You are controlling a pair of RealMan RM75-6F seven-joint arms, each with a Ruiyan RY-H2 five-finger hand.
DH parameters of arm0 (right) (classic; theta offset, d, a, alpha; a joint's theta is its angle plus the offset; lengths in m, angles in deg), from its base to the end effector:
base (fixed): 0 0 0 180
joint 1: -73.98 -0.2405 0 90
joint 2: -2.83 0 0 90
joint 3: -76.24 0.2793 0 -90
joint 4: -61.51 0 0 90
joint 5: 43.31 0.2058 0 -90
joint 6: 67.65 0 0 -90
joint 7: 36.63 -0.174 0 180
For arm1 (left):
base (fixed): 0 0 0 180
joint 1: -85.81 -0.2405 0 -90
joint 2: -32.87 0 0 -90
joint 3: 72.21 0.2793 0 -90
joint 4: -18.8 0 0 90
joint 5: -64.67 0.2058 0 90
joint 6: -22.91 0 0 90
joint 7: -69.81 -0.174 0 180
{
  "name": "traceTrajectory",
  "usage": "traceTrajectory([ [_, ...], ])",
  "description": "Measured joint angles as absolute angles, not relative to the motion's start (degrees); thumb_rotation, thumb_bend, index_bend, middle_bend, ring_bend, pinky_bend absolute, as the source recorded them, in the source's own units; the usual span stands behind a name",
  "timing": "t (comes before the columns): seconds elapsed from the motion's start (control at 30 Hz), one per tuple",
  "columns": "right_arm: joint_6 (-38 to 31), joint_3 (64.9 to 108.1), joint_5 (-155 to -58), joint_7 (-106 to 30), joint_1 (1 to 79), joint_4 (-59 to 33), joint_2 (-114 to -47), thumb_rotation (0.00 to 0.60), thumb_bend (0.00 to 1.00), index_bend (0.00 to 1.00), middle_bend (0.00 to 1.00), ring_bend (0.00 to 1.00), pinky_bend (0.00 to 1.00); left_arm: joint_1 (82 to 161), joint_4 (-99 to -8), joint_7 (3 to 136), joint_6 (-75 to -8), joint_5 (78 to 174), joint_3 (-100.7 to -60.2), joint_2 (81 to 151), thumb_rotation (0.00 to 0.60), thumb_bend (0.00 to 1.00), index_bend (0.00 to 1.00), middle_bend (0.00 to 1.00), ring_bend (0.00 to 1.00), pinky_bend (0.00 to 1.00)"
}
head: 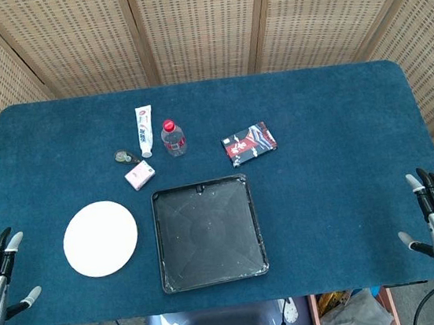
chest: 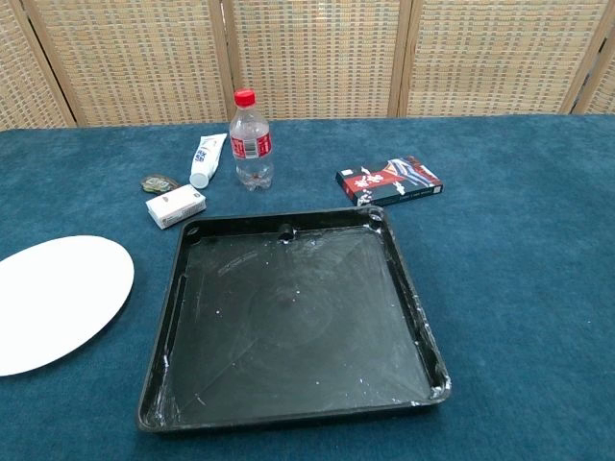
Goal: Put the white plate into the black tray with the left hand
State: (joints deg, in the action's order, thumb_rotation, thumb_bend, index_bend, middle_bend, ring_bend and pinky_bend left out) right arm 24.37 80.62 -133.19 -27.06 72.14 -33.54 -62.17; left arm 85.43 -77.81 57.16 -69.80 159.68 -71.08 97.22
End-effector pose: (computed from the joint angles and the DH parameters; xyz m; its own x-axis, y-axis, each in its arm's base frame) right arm -0.3095 -0.1986 0.1835 0.4864 0.1261 0.8646 -0.8706 -0.0140 0.4919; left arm -0.3045 0.1673 0.1666 0.5211 -0.0420 0.8524 0.8495 -0.0713 -0.5228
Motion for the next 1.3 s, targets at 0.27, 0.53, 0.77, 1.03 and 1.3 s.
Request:
traceTrajectory([
  [0.27, 24.7, 80.9, -133.1, -27.2, 72.2, -33.6, -62.3, 0.6, 0.0, 0.0, 0.0, 0.0, 0.0, 85.7, -77.2, 56.0, -68.6, 159.8, -70.8, 97.8, 0.6, 0.0, 0.0, 0.0, 0.0, 0.0],
  [0.53, 24.3, 81.3, -132.2, -27.2, 72.1, -33.7, -62.4, 0.6, 0.0, 0.0, 0.0, 0.0, 0.0, 88.8, -70.9, 58.7, -62.6, 159.2, -70.9, 101.5, 0.6, 0.0, 0.0, 0.0, 0.0, 0.0],
  [0.77, 24.0, 81.5, -131.8, -27.1, 72.0, -33.9, -62.4, 0.6, 0.0, 0.0, 0.0, 0.0, 0.0, 90.6, -58.7, 64.9, -57.7, 159.2, -69.3, 109.4, 0.6, 0.05, 0.09, 0.0, 0.0, 0.0],
  [1.03, 23.7, 81.1, -132.1, -26.7, 72.0, -34.0, -62.5, 0.6, 0.0, 0.0, 0.0, 0.0, 0.0, 91.3, -47.4, 72.0, -56.1, 158.5, -68.7, 117.9, 0.6, 0.22, 0.25, 0.0, 0.0, 0.0],
  [1.3, 23.4, 81.2, -131.8, -26.9, 71.9, -34.0, -62.5, 0.6, 0.0, 0.0, 0.0, 0.0, 0.0, 91.7, -41.4, 74.4, -57.2, 158.1, -69.0, 122.6, 0.6, 0.25, 0.3, 0.0, 0.0, 0.0],
])
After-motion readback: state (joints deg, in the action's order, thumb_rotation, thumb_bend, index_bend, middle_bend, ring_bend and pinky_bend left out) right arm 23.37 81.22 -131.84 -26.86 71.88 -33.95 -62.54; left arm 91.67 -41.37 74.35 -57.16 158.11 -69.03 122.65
